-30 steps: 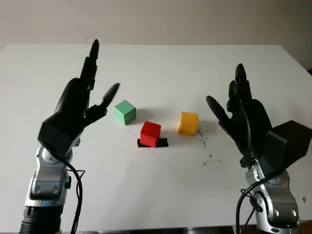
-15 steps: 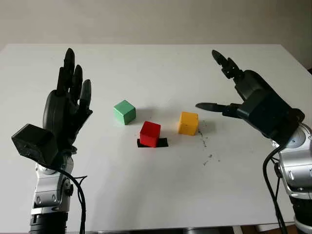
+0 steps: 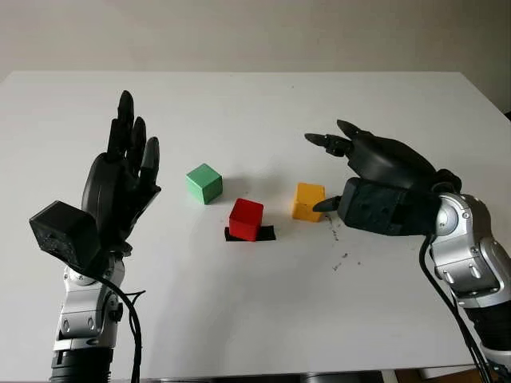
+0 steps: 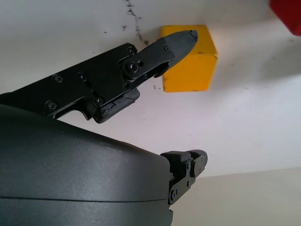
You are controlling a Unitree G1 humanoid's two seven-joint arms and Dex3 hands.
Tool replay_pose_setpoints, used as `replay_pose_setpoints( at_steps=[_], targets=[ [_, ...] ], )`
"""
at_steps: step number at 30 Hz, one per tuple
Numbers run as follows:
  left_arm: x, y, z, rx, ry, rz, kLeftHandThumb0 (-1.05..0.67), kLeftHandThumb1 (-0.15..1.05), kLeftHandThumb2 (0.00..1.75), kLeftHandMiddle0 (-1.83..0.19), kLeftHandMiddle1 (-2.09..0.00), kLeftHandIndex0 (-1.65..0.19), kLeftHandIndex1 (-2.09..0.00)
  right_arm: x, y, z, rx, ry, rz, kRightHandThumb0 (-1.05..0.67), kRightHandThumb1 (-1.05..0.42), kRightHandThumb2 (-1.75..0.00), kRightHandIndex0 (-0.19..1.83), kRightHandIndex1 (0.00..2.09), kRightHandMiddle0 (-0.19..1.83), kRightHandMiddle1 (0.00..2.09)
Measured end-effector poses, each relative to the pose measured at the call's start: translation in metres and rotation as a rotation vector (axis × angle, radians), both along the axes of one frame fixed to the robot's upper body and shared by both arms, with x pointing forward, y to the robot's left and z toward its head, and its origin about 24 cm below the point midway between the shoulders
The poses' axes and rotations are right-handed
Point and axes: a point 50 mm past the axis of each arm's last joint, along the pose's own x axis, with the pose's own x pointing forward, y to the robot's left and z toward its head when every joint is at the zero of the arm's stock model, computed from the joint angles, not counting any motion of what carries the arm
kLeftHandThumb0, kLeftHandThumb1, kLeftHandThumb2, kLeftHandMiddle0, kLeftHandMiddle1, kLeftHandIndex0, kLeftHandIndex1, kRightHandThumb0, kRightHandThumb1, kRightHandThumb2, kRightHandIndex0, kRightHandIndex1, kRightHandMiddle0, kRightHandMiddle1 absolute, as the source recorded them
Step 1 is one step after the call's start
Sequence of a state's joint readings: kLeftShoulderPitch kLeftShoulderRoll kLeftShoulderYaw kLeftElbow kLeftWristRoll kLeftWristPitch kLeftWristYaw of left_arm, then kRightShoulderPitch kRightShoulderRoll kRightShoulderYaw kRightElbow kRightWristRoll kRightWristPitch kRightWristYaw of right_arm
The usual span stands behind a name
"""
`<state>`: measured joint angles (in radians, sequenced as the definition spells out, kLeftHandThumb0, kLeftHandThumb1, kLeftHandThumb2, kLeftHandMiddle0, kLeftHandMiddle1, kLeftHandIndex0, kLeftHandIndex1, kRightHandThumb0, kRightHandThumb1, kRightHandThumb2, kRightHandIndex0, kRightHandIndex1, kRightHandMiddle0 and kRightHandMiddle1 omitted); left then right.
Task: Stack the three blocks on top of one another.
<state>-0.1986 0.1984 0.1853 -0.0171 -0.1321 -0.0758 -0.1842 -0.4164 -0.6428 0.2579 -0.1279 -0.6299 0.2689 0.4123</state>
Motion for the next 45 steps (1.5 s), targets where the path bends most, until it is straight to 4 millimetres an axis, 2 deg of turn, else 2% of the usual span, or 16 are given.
replay_pose_setpoints(
  at_steps=[7, 19, 35, 38, 39, 41, 43, 45],
  targets=[
    [-0.002, -0.002, -0.003, 0.033, 0.025, -0.019, -0.7, 1.05, 0.5, 0.17, -0.05, 0.16, -0.04, -0.004, 0.002, -0.014, -0.078, 0.02, 0.017, -0.71, -0.88, -0.06, 0.02, 0.07, 0.32, 0.07],
    [-0.005, -0.001, -0.003, 0.079, 0.039, -0.021, -0.72, 1.05, 0.49, 0.16, -0.06, 0.15, -0.05, -0.008, 0.008, -0.025, -0.114, 0.029, 0.028, -0.66, -0.89, -0.06, 0.06, 0.08, 0.44, 0.1],
    [-0.007, -0.002, -0.005, 0.076, 0.033, -0.056, -0.72, 1.05, 0.53, 0.18, -0.05, 0.16, -0.05, -0.006, 0.009, -0.032, -0.114, -0.051, 0.025, -0.61, -0.95, -0.06, 0.21, 0.1, 0.64, 0.18],
    [-0.007, -0.003, -0.004, 0.082, 0.026, -0.067, -0.72, 1.05, 0.55, 0.18, -0.05, 0.17, -0.05, -0.006, 0.01, -0.032, -0.1, -0.053, 0.025, -0.56, -0.95, -0.05, 0.22, 0.09, 0.68, 0.22],
    [-0.007, -0.003, -0.004, 0.083, 0.025, -0.07, -0.72, 1.05, 0.55, 0.18, -0.05, 0.17, -0.05, -0.006, 0.01, -0.033, -0.095, -0.054, 0.025, -0.55, -0.95, -0.05, 0.24, 0.09, 0.7, 0.26],
    [-0.007, -0.003, -0.005, 0.084, 0.023, -0.071, -0.72, 1.05, 0.56, 0.18, -0.05, 0.16, -0.05, -0.006, 0.01, -0.033, -0.09, -0.063, 0.025, -0.53, -0.95, -0.05, 0.28, 0.07, 0.55, 0.68],
    [-0.008, -0.003, -0.005, 0.085, 0.024, -0.07, -0.72, 1.05, 0.56, 0.18, -0.05, 0.16, -0.05, -0.005, 0.01, -0.033, -0.09, -0.076, 0.029, -0.51, -0.95, -0.05, 0.3, 0.06, 0.48, 0.93],
    [-0.008, -0.003, -0.006, 0.085, 0.025, -0.068, -0.73, 1.05, 0.55, 0.18, -0.05, 0.16, -0.05, -0.005, 0.01, -0.034, -0.091, -0.089, 0.034, -0.5, -0.95, -0.05, 0.32, 0.07, 0.48, 1.01]
  ],
)
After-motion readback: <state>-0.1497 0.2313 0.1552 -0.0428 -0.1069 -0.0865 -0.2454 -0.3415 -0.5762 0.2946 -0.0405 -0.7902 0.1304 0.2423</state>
